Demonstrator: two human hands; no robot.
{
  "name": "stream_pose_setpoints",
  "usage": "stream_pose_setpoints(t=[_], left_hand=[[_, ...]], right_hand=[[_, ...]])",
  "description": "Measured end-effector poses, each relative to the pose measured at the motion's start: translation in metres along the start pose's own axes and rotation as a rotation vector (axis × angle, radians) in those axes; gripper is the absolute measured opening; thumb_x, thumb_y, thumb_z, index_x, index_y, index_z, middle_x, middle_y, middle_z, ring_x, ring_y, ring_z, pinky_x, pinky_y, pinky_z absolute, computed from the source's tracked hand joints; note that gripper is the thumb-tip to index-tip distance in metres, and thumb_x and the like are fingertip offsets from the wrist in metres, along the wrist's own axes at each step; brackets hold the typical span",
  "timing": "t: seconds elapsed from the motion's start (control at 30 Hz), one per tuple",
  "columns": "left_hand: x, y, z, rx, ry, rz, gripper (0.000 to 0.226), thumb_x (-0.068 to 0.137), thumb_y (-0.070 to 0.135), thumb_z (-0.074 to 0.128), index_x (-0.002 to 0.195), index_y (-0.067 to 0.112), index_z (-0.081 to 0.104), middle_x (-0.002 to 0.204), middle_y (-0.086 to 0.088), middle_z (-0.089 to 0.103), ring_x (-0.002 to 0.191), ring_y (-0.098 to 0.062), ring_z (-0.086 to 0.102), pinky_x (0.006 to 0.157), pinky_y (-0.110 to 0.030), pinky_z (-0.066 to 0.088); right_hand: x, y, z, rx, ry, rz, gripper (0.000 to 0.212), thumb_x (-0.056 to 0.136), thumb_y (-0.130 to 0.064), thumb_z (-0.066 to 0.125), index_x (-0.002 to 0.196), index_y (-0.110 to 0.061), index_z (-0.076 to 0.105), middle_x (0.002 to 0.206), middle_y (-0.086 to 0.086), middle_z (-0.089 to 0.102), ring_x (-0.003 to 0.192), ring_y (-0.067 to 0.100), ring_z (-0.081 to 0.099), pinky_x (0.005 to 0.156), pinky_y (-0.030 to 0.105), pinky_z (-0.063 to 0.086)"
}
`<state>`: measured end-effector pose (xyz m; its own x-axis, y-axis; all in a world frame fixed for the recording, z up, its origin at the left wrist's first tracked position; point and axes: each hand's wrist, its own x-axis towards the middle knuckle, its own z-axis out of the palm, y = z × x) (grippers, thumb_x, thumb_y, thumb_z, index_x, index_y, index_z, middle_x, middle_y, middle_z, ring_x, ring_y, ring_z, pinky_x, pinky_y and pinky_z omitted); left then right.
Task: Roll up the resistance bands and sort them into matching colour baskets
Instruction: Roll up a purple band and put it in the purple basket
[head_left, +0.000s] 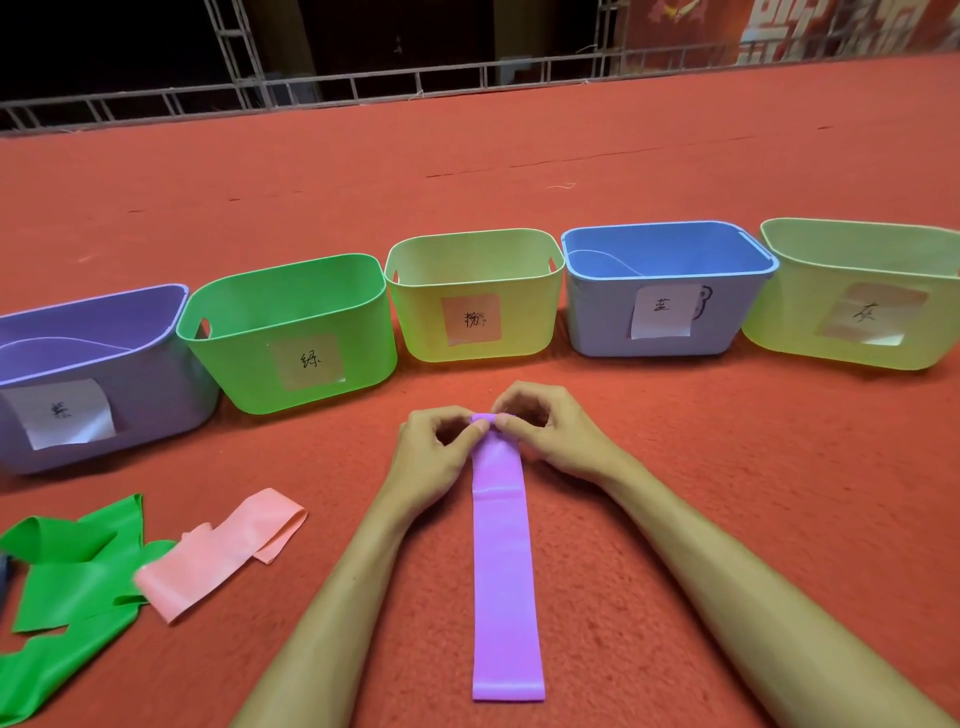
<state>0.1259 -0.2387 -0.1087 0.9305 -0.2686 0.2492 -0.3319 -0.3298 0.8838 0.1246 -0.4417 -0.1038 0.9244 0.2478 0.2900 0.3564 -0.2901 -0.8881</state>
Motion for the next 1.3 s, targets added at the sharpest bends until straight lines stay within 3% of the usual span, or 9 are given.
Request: stream_pose_setpoints(t=[0.1, 0.23, 0.37, 0.5, 0.7, 0.87, 1.0, 1.13, 1.3], left_hand=[[0.001, -0.001, -0.004, -0.087, 0.008, -0.015, 0.015, 0.097, 0.023, 0.067, 0.1, 0.021, 0.081, 0.091, 0.003, 0.079, 0.085, -0.012, 0.071, 0.08, -0.039, 0.056], [0.001, 0.005, -0.006, -0.161, 0.004, -0.013, 0.016, 0.099, 0.006, 0.066, 0.104, 0.012, 0.08, 0.092, 0.001, 0.079, 0.081, -0.004, 0.068, 0.074, -0.022, 0.052], [0.0, 0.01, -0.005, -0.269, 0.004, -0.046, 0.015, 0.098, 0.003, 0.067, 0.108, 0.004, 0.078, 0.096, -0.012, 0.079, 0.078, -0.002, 0.066, 0.067, -0.015, 0.05], [0.001, 0.008, -0.004, -0.287, 0.029, -0.065, 0.013, 0.098, 0.006, 0.067, 0.103, -0.001, 0.077, 0.086, -0.006, 0.077, 0.073, -0.003, 0.066, 0.063, -0.016, 0.05], [0.002, 0.003, -0.007, -0.307, -0.001, -0.043, 0.012, 0.096, 0.005, 0.07, 0.105, 0.007, 0.078, 0.1, -0.012, 0.079, 0.089, -0.015, 0.07, 0.074, -0.025, 0.055], [0.002, 0.004, -0.007, -0.357, 0.019, -0.059, 0.016, 0.092, -0.003, 0.071, 0.105, 0.005, 0.077, 0.097, -0.01, 0.079, 0.084, -0.01, 0.07, 0.066, -0.018, 0.052], [0.004, 0.004, -0.007, -0.382, 0.013, -0.088, 0.018, 0.092, -0.001, 0.072, 0.109, 0.006, 0.074, 0.096, -0.018, 0.076, 0.079, -0.009, 0.067, 0.065, -0.02, 0.054], [0.005, 0.002, -0.003, -0.357, -0.015, -0.098, 0.013, 0.101, 0.006, 0.063, 0.097, -0.002, 0.072, 0.066, 0.013, 0.066, 0.058, 0.003, 0.055, 0.052, -0.011, 0.041], [0.003, 0.002, -0.005, -0.37, 0.001, -0.107, 0.012, 0.099, 0.008, 0.067, 0.1, 0.0, 0.075, 0.081, -0.003, 0.074, 0.068, -0.005, 0.062, 0.054, -0.014, 0.043]], right_hand=[[0.001, 0.001, 0.001, 0.045, 0.044, 0.065, 0.011, 0.098, -0.026, 0.069, 0.097, -0.015, 0.069, 0.082, 0.017, 0.073, 0.068, 0.019, 0.064, 0.065, 0.04, 0.051], [0.003, 0.001, 0.004, 0.12, 0.06, 0.07, 0.01, 0.099, -0.02, 0.069, 0.092, -0.012, 0.069, 0.081, 0.025, 0.071, 0.067, 0.016, 0.061, 0.065, 0.034, 0.046], [0.002, 0.001, 0.006, 0.182, 0.08, 0.056, 0.011, 0.097, -0.02, 0.071, 0.096, -0.01, 0.068, 0.083, 0.031, 0.068, 0.071, 0.024, 0.056, 0.064, 0.041, 0.04], [0.001, -0.002, 0.006, 0.177, 0.077, 0.02, 0.01, 0.095, -0.017, 0.072, 0.099, -0.008, 0.068, 0.087, 0.026, 0.07, 0.076, 0.022, 0.061, 0.07, 0.041, 0.045], [0.001, -0.002, 0.008, 0.21, 0.062, 0.054, 0.018, 0.091, -0.02, 0.073, 0.101, -0.008, 0.065, 0.083, 0.033, 0.066, 0.073, 0.022, 0.056, 0.066, 0.034, 0.044], [0.001, -0.003, 0.012, 0.222, 0.074, 0.1, 0.013, 0.099, -0.016, 0.07, 0.094, -0.004, 0.068, 0.067, 0.006, 0.07, 0.062, 0.011, 0.059, 0.058, 0.023, 0.042], [0.0, -0.006, 0.011, 0.274, 0.065, 0.061, 0.009, 0.098, -0.008, 0.069, 0.1, 0.001, 0.066, 0.089, 0.028, 0.074, 0.078, 0.02, 0.068, 0.068, 0.029, 0.051], [0.001, -0.006, 0.01, 0.263, 0.069, 0.037, 0.012, 0.094, -0.012, 0.073, 0.103, -0.005, 0.068, 0.095, 0.026, 0.073, 0.084, 0.024, 0.068, 0.076, 0.04, 0.05], [0.001, -0.002, 0.01, 0.279, 0.051, 0.055, 0.015, 0.092, -0.018, 0.074, 0.103, -0.011, 0.068, 0.092, 0.032, 0.07, 0.082, 0.024, 0.063, 0.073, 0.041, 0.045]])
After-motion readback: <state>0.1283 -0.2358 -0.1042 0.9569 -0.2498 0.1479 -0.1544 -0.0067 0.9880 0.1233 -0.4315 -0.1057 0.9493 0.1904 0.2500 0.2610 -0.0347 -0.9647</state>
